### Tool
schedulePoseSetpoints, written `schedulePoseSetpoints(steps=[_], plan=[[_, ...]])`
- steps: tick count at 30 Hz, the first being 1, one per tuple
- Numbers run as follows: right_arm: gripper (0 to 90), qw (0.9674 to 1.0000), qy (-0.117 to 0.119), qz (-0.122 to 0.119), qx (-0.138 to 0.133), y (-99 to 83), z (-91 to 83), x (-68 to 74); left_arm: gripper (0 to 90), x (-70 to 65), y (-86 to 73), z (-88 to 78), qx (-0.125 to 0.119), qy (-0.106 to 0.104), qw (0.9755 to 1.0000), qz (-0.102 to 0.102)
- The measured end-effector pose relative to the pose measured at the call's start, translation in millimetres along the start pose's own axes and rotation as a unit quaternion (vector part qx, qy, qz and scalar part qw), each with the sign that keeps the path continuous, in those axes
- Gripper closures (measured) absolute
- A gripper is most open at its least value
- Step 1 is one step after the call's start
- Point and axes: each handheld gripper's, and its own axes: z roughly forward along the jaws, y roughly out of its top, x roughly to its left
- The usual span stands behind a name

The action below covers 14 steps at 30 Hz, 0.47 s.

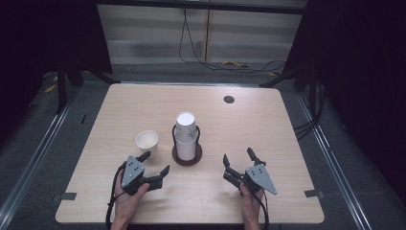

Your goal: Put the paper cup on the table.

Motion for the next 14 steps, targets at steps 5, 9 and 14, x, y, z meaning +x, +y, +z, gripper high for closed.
schedulePoseSetpoints(steps=[5,9,14], plan=[[12.1,1.0,0.0,0.0,0.0,0.0,-0.1,0.0,15.7,-0.4,-8.0,-5.0,-0.03,0.015,0.9994,-0.005],[12.1,1.0,0.0,0.0,0.0,0.0,0.0,0.1,15.7,-4.4,-10.2,-9.3,-0.054,0.022,0.9982,0.013],[12.2,1.0,-0.001,0.0,0.0,0.0,0.1,0.0,15.7,-5.0,-14.2,-16.4,-0.091,0.037,0.9951,0.012]])
